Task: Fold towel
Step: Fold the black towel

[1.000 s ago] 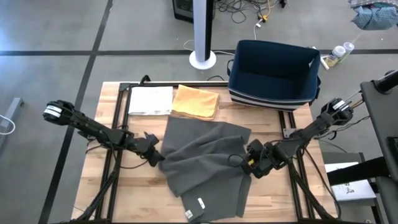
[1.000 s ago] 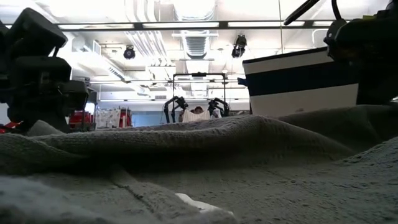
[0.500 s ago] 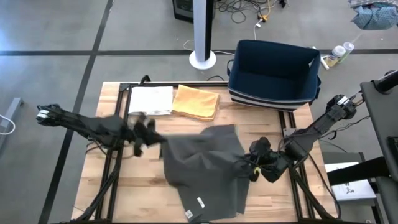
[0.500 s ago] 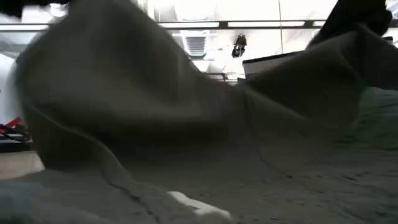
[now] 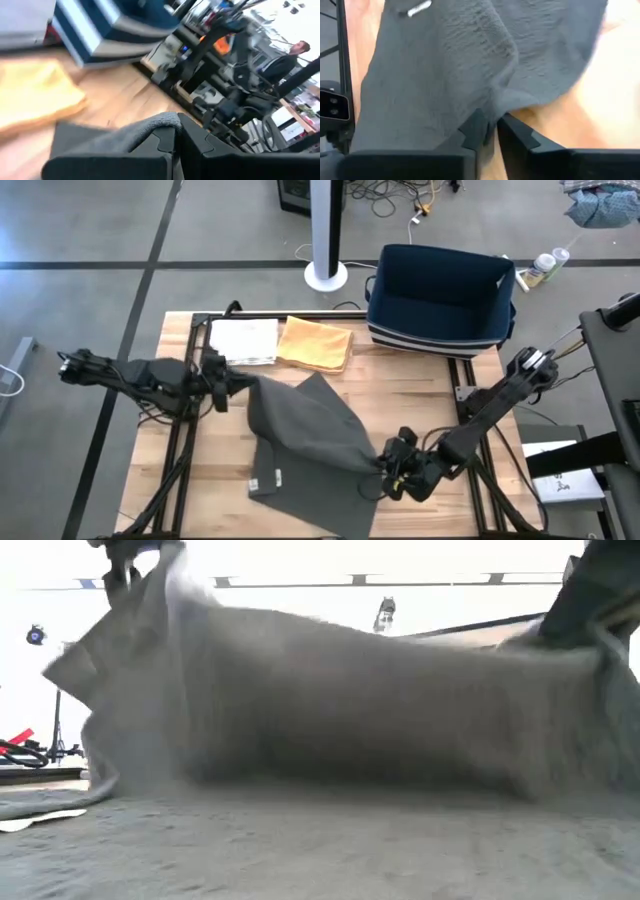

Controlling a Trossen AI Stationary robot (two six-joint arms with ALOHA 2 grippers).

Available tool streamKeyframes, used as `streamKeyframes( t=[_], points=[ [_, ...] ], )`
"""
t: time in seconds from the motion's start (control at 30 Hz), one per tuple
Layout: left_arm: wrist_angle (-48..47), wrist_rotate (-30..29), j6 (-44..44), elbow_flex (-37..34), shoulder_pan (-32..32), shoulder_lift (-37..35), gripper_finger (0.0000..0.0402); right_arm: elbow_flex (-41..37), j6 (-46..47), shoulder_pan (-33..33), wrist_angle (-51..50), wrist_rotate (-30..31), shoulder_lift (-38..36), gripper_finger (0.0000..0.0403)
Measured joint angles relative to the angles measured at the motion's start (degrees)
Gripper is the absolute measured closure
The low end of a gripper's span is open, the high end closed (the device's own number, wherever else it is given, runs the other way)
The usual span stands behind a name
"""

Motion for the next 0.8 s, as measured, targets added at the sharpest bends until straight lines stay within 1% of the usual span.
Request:
streamKeyframes(
  t=[0.1, 0.2, 0.37, 0.43, 0.57, 0.7, 0.8],
  points=[
    [0.0, 0.0, -3.6, -3.2, 0.1, -0.6, 0.0396, 0.0, 3.0, 0.0, 0.6, -0.4, 2.8, 0.0306],
    [-0.5, 0.8, -6.5, -5.0, 0.1, -1.7, 0.0382, -0.1, 5.9, 0.0, 0.6, -1.2, 4.3, 0.0275],
    [-0.3, 6.1, -10.0, -7.4, 0.1, -3.1, 0.0356, -0.9, 9.4, -0.2, 0.5, -0.1, 4.8, 0.0237],
    [-1.2, 7.9, -11.0, -8.2, 0.1, -3.4, 0.0345, -1.0, 11.6, -1.2, 0.7, 0.1, 4.6, 0.0229],
    [-4.1, 8.9, -11.0, -8.5, 0.1, -3.4, 0.0322, -1.0, 17.1, -3.7, 1.2, -0.9, 3.5, 0.0222],
    [-5.5, 8.9, -9.9, -8.5, 0.1, -3.3, 0.0301, -1.1, 21.1, -7.0, 1.7, -7.1, 3.4, 0.0224],
    [-7.0, 8.9, -9.2, -8.5, 0.1, -3.3, 0.0287, -1.1, 21.6, -9.5, 5.8, -11.3, 3.4, 0.0224]
  ],
)
